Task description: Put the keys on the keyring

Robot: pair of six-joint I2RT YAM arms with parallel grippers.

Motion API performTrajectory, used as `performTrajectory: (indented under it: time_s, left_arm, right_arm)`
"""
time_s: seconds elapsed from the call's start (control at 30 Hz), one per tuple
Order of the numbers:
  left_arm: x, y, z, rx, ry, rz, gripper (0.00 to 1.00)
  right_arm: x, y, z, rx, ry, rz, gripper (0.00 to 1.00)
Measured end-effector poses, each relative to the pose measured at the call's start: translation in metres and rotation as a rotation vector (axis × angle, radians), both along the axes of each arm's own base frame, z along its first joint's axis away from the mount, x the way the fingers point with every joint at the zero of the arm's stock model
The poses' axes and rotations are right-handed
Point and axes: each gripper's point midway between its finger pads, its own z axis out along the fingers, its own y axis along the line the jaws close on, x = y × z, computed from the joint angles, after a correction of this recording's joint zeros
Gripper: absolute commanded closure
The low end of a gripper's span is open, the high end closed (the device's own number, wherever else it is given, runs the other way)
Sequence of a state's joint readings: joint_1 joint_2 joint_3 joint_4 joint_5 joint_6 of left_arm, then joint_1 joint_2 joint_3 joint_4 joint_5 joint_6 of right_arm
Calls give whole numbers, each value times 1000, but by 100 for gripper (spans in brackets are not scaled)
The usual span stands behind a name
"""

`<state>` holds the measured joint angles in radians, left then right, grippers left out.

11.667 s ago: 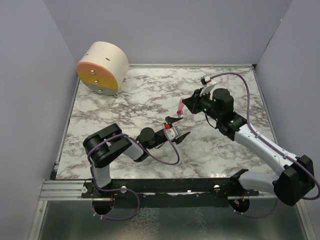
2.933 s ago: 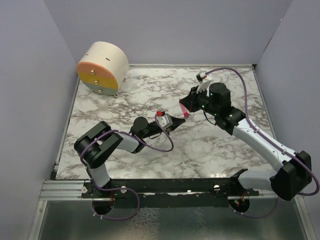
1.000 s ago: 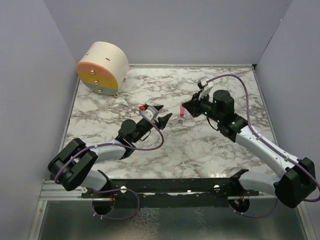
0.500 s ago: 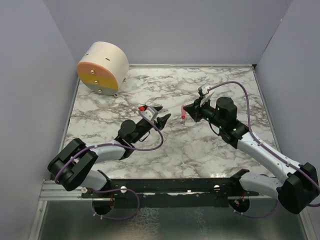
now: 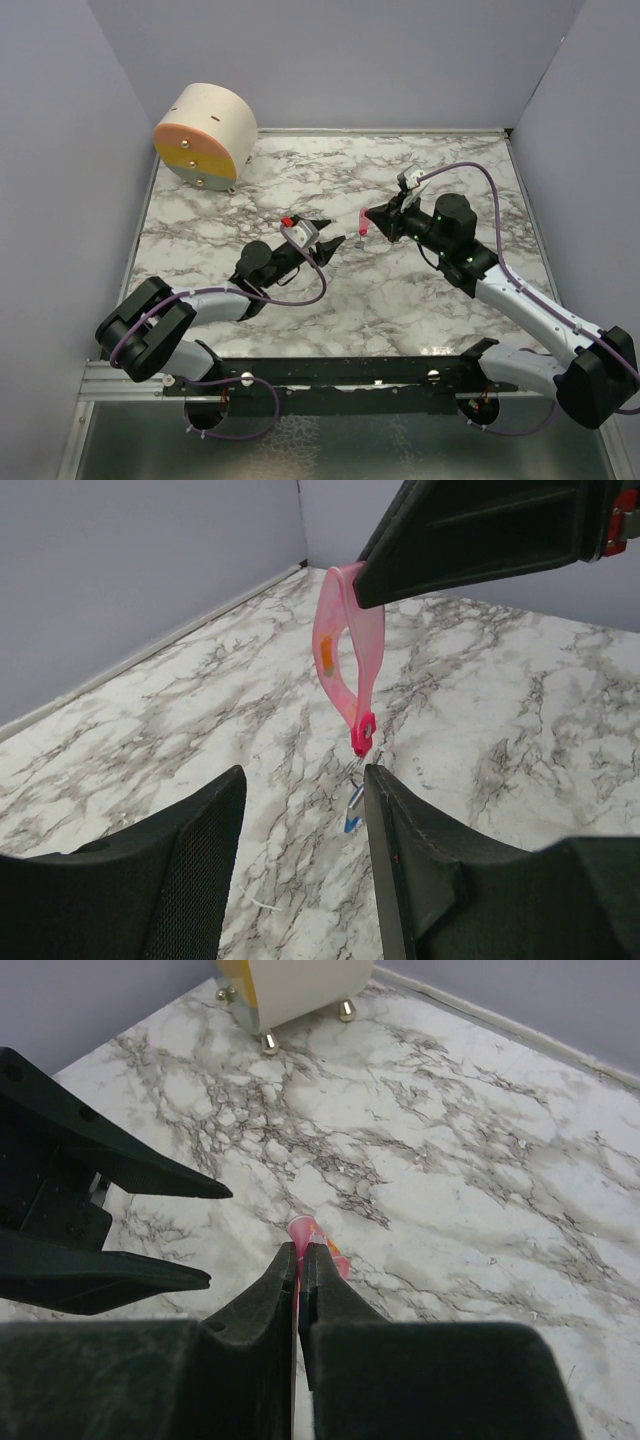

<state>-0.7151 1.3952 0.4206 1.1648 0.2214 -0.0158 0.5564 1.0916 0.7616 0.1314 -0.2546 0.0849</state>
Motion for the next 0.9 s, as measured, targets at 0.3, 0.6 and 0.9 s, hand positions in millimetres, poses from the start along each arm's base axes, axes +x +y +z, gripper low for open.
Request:
performTrajectory:
  time_s: [0.3,0.6,0.9]
  left_arm:
    - [-9,-8,-11,32,-3,-69,47]
    - [-7,-17,-35,87,22,-106,43]
    - [3,-34,-33,91,-6,-148,37]
  right_arm:
    - [-3,3,2,12,0,22,99]
    - [-6,6,3,26,13,41,99]
    - [-8,9,9,34,10,58,99]
